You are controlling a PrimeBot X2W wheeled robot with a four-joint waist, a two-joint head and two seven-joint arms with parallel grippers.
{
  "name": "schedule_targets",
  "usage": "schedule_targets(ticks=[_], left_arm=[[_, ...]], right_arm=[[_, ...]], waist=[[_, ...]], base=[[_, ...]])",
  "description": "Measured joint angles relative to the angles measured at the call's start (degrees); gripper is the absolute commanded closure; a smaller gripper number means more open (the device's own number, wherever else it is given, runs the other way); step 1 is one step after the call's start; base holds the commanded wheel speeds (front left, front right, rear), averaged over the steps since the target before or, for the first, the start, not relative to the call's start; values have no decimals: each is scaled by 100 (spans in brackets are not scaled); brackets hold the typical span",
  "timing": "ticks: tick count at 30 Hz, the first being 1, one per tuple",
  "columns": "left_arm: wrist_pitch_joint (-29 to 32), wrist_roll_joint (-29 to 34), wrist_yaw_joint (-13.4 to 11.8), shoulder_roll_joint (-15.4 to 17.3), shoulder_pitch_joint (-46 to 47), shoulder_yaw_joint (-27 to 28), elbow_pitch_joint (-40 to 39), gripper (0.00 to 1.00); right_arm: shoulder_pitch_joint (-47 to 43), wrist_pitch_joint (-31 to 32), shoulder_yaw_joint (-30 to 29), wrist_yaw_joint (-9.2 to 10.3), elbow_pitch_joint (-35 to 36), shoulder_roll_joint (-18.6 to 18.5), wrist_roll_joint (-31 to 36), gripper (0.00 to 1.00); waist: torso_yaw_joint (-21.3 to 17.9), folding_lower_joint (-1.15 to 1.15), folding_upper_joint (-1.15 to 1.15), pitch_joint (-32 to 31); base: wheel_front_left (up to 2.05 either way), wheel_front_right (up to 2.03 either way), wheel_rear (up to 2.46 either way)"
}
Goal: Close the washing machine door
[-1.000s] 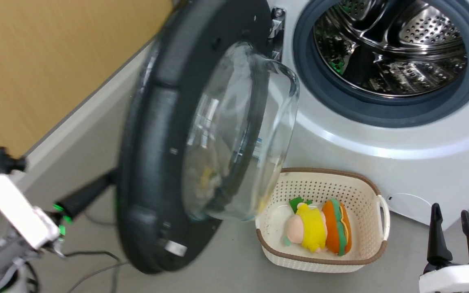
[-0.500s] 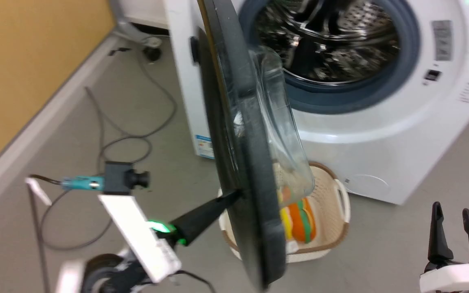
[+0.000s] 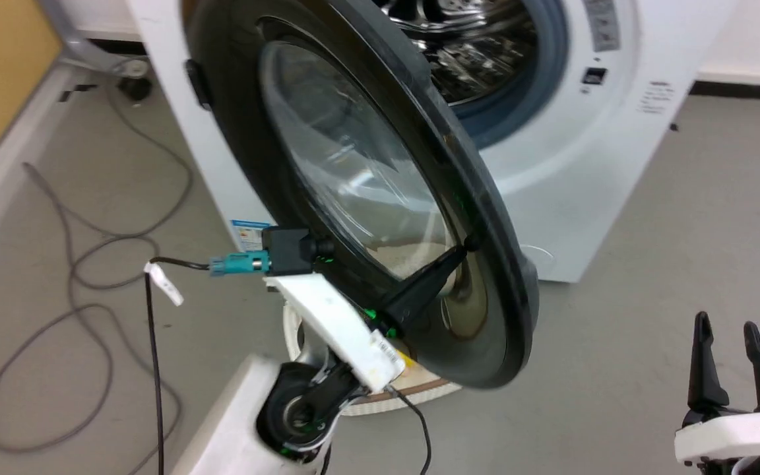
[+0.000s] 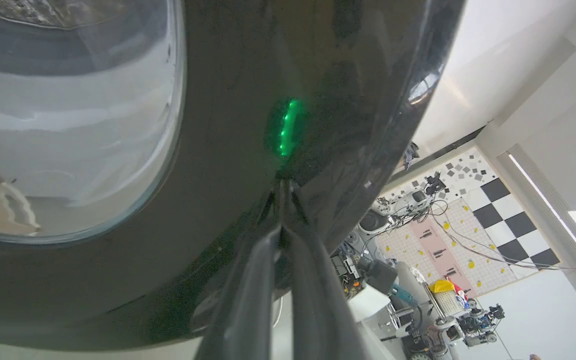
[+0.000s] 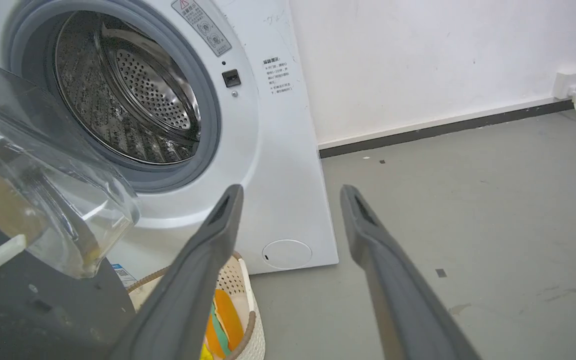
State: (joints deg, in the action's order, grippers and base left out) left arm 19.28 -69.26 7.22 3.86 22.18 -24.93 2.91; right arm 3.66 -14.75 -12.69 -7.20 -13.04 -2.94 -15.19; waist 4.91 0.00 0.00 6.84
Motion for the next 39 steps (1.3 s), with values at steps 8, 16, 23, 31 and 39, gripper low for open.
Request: schedule_targets(ticks=[8,16,23,31,39], left_arm=[[-1240,-165,0,212,647,-770,1115,100],[-1949,-542,1,535,861,-1433,1421,100],[-2915,7,1,1305,864,-1816,1479,100],[-3396,2332,-994,1862,857,-1206,1788,100],[-3397,4296,-2442,2026,-214,459,488,60]], right_arm=[[48,0,37,0,18,0,0,0],[45,0,27,0,-1,0,-2,0],[26,0,-10,0,9,0,-59,0],[-93,0,-96,0,326,2,-146,0],[-86,-1,-223,0,806,3,-153,0]], waist=[[-372,0,0,138],[-432,0,0,41],[-360,0,0,-199],[-188,0,0,-430],[-17,0,0,-567]], base=[[0,0,0],[0,0,0],[0,0,0],[0,0,0],[0,0,0]])
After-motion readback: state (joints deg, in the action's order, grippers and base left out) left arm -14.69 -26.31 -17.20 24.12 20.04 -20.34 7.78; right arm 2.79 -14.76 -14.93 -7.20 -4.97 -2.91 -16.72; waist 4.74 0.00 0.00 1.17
